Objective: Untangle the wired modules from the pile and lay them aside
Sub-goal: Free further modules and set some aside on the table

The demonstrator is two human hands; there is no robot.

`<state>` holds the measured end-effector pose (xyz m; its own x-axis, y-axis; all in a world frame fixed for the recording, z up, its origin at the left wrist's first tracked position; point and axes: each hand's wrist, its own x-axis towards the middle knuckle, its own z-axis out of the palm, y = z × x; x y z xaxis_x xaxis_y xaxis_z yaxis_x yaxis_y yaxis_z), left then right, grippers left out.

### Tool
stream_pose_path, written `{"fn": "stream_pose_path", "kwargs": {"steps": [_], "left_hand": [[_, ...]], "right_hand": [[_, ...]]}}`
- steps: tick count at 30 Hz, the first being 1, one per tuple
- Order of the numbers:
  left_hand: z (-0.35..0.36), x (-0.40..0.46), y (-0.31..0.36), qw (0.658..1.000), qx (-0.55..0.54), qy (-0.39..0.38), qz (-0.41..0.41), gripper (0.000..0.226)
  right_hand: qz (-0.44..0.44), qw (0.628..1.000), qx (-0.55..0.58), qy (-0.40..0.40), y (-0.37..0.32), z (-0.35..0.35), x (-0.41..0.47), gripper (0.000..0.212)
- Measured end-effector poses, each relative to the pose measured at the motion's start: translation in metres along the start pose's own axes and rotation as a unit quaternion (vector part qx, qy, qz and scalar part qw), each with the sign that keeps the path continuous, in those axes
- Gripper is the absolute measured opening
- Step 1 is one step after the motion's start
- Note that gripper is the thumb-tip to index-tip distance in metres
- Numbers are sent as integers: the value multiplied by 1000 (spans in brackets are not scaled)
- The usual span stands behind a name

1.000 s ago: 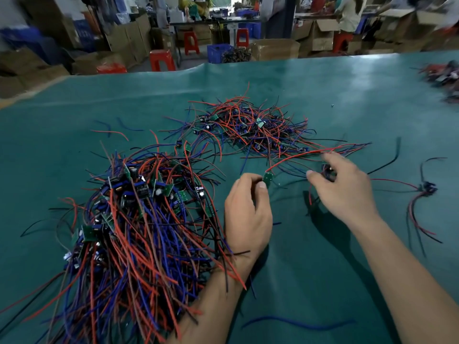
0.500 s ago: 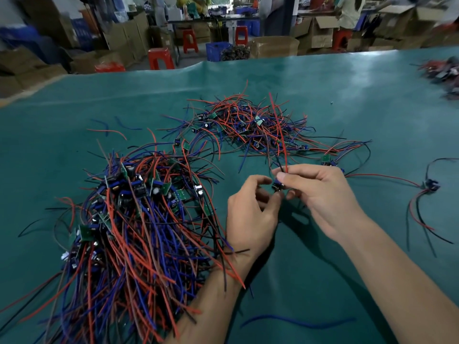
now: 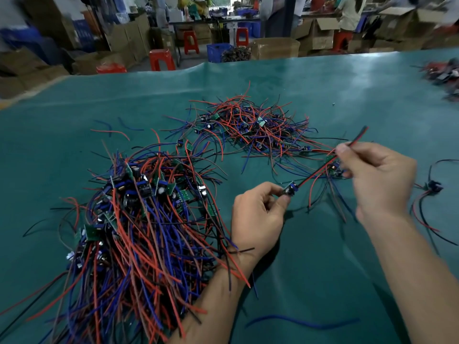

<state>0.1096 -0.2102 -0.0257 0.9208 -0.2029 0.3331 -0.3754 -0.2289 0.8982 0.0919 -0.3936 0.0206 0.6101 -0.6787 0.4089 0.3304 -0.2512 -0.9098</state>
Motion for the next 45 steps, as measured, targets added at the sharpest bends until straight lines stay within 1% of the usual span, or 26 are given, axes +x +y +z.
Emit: {"fn": "stream_pose_path", "kwargs": {"steps": [4, 5, 6, 7, 9, 11, 13, 14, 16, 19, 22, 24, 26, 28, 29, 31, 33, 34, 35, 36, 39, 40, 41, 43, 44, 45], "left_hand": [[0, 1, -1, 1000, -5, 11, -12, 11], [-1, 1, -1, 999, -18, 24, -21, 14], [-1, 1, -2, 998, -31, 36, -29, 15], [-2, 1, -1, 998, -36, 46, -32, 17], [-2, 1, -1, 998, -35, 54, -27, 18], [-2, 1, -1, 998, -36, 54, -14, 20], [-3, 1, 0, 999, -23, 48, 6, 24], [-3, 1, 0, 999, -10, 43, 11, 27], [-2, 1, 1, 1000, -2, 26, 9, 29], [-1, 0, 3, 1000, -14, -11, 2, 25], [-1, -2, 6, 1000, -21, -15, 4, 25], [-3, -2, 7, 1000, -24, -7, -1, 26], [-4, -2, 8, 1000, -4, -4, -2, 28], [-3, -2, 10, 1000, -2, -3, -12, 29], [-3, -2, 11, 1000, -12, 2, -16, 29], [-4, -2, 12, 1000, 0, 17, -7, 32], [-6, -2, 11, 999, 32, 28, 13, 43], [-6, -2, 9, 999, 30, 27, 15, 41], [-5, -1, 8, 1000, 14, 24, 11, 35], [-5, 0, 9, 1000, -3, 16, 0, 32], [-2, 0, 7, 1000, 1, 25, -2, 41], [-3, 0, 8, 1000, 7, 29, 5, 41], [-3, -1, 7, 999, 12, 30, 10, 41], [-3, -1, 5, 1000, 12, 27, 8, 40], [-3, -1, 5, 1000, 8, 24, 3, 40], [-2, -1, 5, 1000, 6, 21, -3, 39]], "right_hand": [[24, 986, 24, 162, -3, -18, 11, 14], [26, 983, 2, 182, -2, -22, 13, 15], [28, 983, -28, 177, -1, -24, 13, 16], [33, 987, -62, 141, 1, -21, 10, 18], [39, 991, -128, 3, 2, -5, -7, 24], [20, 977, -168, -132, -4, 17, -30, 26], [-1, 962, -162, -220, -9, 34, -48, 23], [-3, 960, -146, -240, -9, 39, -53, 19], [-1, 966, -109, -233, -8, 41, -53, 8], [-19, 983, -52, -173, -13, 32, -39, 13], [-61, 994, 19, -94, -45, 31, -22, 8], [-87, 992, 64, -69, -79, 42, -16, 7], [-120, 982, 111, -90, -116, 64, -17, 12], [-137, 970, 124, -158, -149, 92, -20, 14], [-121, 963, 120, -210, -159, 106, -22, 16], [-68, 939, 52, -335, -170, 136, -27, 35], [-88, 884, -152, -433, -161, 156, -33, 61], [-115, 852, -256, -441, -149, 159, -33, 68], [-135, 831, -334, -424, -136, 156, -30, 70], [-135, 827, -381, -391, -123, 147, -24, 65], [-62, 855, -449, -254, -78, 99, 3, 34], [-34, 854, -474, -209, -61, 79, 10, 26], [-10, 841, -511, -177, -45, 60, 13, 27], [34, 802, -575, -157, -16, 28, 14, 38], [47, 795, -584, -157, -4, 16, 14, 37], [54, 802, -574, -159, 4, 9, 13, 30]]}}
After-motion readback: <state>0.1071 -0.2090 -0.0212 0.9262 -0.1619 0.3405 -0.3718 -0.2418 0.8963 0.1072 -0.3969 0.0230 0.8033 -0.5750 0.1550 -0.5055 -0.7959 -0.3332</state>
